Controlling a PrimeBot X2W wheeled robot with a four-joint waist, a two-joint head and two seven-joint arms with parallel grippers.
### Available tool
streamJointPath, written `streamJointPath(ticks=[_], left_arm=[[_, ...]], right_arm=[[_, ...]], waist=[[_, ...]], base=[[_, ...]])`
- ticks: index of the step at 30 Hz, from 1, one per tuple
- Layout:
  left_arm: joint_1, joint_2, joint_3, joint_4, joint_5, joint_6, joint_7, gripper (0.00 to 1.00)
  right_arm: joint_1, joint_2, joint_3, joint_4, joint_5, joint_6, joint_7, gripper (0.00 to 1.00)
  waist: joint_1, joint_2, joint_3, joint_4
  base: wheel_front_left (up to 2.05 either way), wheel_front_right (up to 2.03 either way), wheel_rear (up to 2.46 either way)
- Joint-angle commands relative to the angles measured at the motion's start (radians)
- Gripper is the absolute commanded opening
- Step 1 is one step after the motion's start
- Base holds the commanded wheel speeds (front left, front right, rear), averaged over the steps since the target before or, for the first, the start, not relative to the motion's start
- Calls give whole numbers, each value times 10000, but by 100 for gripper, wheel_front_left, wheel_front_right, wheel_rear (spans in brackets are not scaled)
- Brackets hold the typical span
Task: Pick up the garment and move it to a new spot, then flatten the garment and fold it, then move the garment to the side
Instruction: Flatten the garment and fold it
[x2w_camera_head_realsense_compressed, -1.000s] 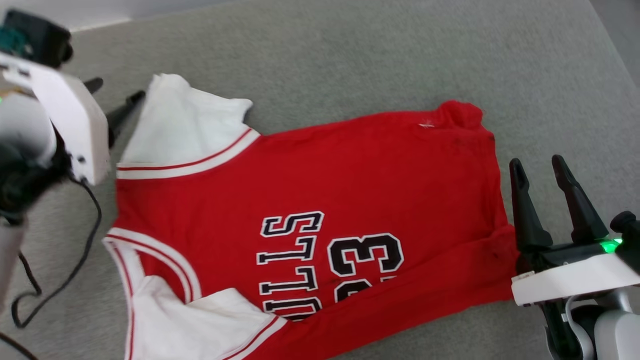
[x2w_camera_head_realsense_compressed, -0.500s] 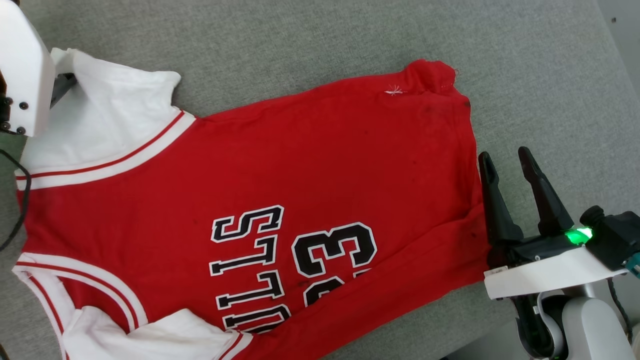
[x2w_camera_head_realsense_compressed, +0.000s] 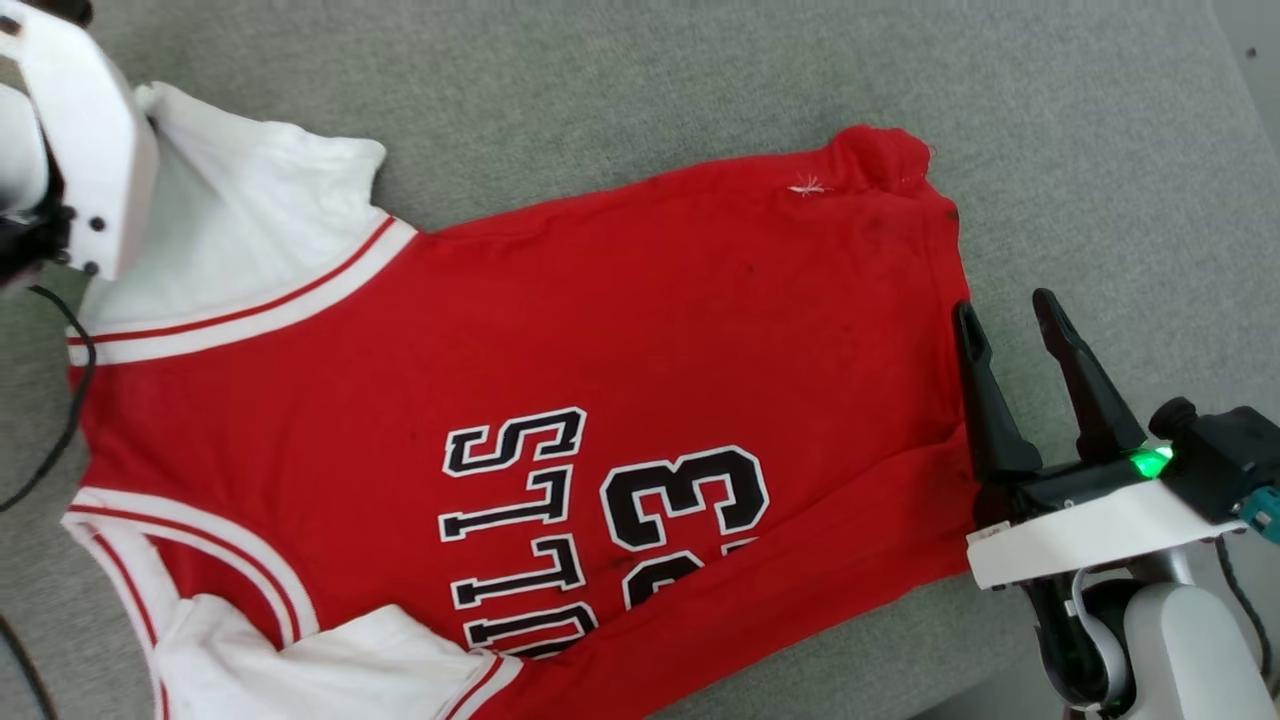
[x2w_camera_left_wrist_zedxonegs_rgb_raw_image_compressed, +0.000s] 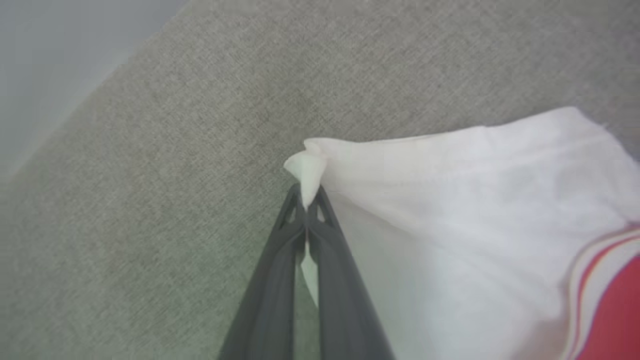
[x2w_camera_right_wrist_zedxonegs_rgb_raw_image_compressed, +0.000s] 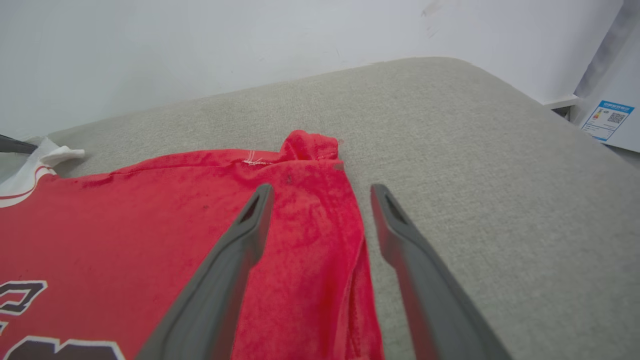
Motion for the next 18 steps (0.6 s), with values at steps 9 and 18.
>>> streamJointPath(ticks=[9, 18], left_arm=[[330, -152, -897, -660, -651, 21, -2199, 0], [1452, 219, -1479, -3123, -1193, 69, -3945, 0]], right_arm=[[-73, -633, -535, -615, -940, -6, 2375, 100], [-1551, -3194, -334, -878, 183, -4, 7797, 100]], waist=[[-1, 0, -1424, 1091], [-1, 0, -2069, 2576]], base=[[0, 0, 0], [0, 0, 0]])
